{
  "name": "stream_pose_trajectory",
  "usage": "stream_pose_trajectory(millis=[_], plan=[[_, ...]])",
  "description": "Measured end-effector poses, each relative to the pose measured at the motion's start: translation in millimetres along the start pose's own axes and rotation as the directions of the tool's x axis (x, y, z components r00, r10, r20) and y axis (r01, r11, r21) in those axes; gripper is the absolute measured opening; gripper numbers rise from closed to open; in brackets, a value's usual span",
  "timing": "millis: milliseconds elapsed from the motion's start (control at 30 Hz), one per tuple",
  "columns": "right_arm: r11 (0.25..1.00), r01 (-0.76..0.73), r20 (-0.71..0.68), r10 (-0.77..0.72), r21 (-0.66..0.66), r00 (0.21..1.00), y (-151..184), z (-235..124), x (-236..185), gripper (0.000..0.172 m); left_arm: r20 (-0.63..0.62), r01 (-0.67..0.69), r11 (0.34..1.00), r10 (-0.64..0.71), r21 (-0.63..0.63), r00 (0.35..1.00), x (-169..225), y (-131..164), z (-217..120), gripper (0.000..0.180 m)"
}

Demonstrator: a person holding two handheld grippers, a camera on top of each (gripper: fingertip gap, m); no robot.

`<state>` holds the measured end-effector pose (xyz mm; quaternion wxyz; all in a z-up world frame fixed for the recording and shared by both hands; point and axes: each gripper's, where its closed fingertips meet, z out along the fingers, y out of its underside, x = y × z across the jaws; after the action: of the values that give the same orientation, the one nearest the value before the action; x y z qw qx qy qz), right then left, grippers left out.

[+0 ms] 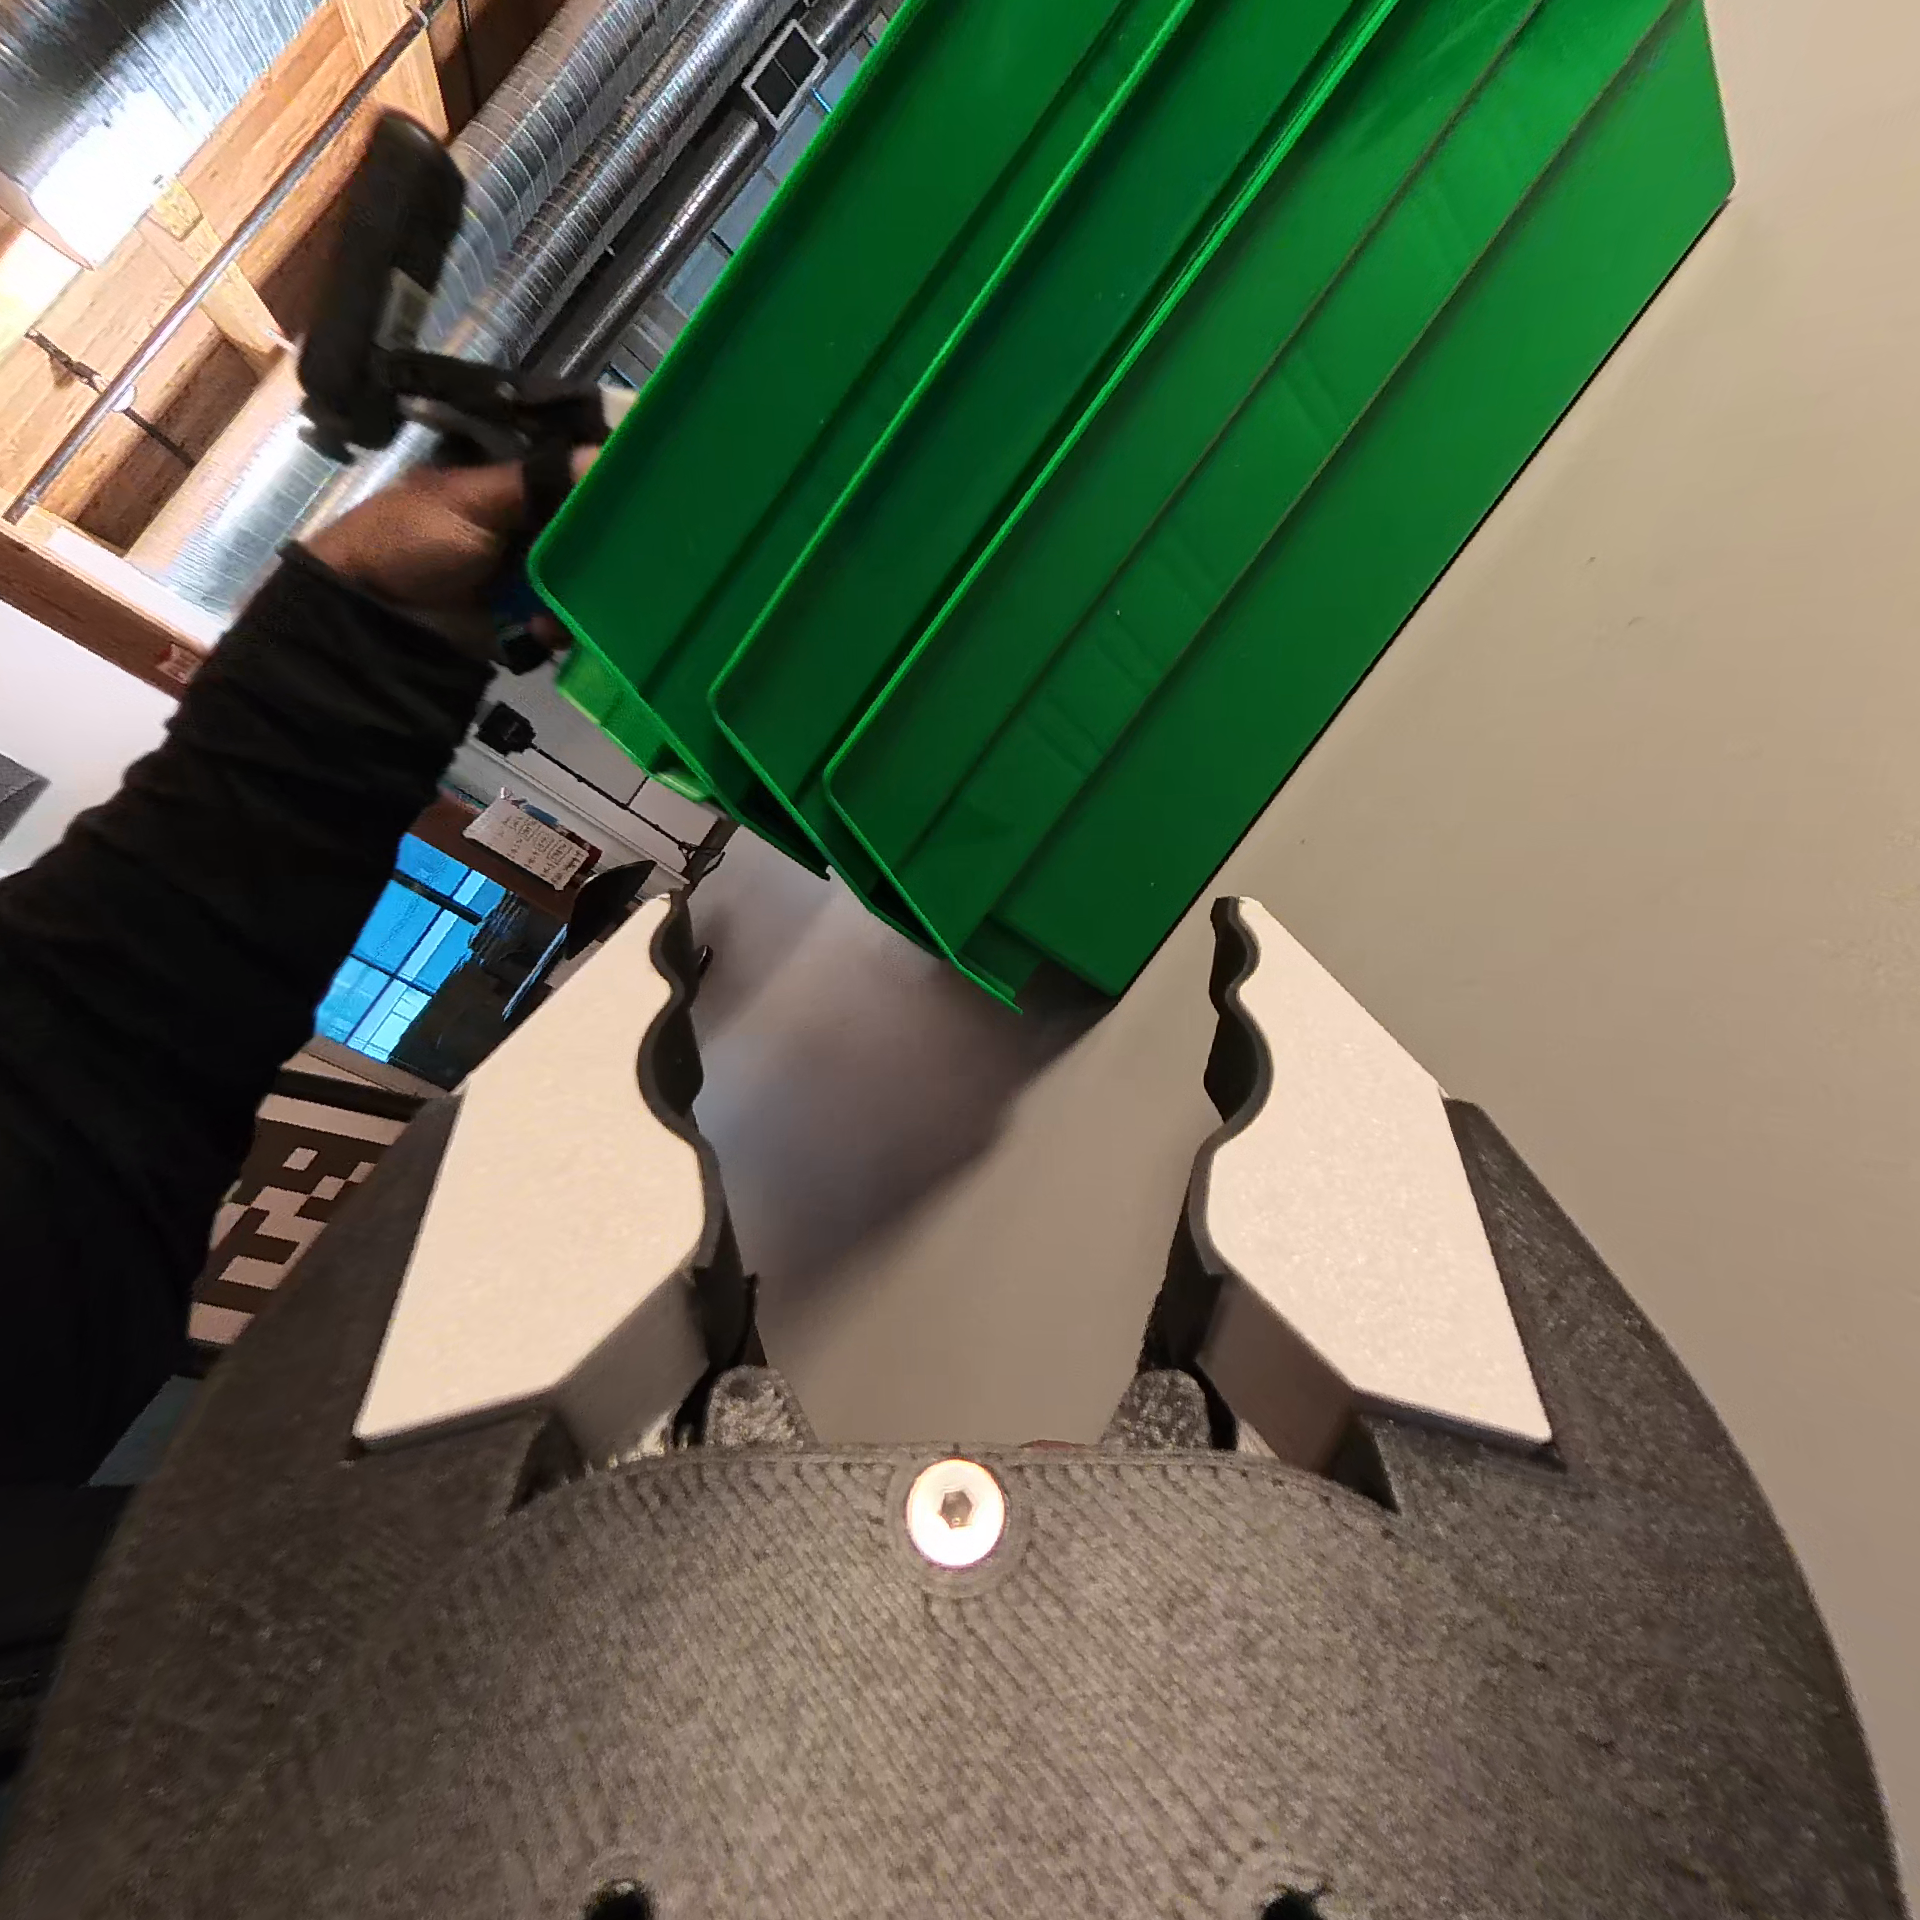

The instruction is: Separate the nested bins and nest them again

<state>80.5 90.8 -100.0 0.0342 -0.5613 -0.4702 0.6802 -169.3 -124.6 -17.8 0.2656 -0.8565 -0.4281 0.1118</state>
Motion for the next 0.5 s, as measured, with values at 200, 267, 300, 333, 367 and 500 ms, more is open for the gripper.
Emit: stream_pose_trajectory(millis=[200, 267, 300, 333, 367, 500], plan=[[1.000, -0.008, 0.007, 0.008, 0.003, 1.000, -1, 0, 0, 0.100, -0.139, -0.051, 0.984, 0.075, 0.171, 0.987, 80, -58, -85, 0.097], [1.000, -0.008, 0.008, 0.008, 0.003, 1.000, -1, 0, 0, 0.100, -0.191, -0.056, 0.975, 0.098, 0.214, 0.977, 111, -71, -109, 0.097], [1.000, -0.008, 0.008, 0.008, 0.003, 1.000, -1, 0, 0, 0.100, -0.218, -0.055, 0.972, 0.106, 0.228, 0.970, 126, -76, -117, 0.097], [1.000, -0.009, 0.009, 0.009, 0.002, 1.000, -1, 0, 0, 0.100, -0.240, -0.052, 0.971, 0.110, 0.235, 0.965, 141, -79, -122, 0.097], [1.000, -0.010, 0.009, 0.010, 0.003, 1.000, -1, 0, 0, 0.099, -0.249, -0.055, 0.970, 0.115, 0.238, 0.962, 154, -81, -123, 0.097], [1.000, -0.007, 0.006, 0.007, 0.007, 1.000, -1, -1, 0, 0.100, -0.245, -0.091, 0.973, 0.143, 0.211, 0.959, 195, -88, -105, 0.096]])
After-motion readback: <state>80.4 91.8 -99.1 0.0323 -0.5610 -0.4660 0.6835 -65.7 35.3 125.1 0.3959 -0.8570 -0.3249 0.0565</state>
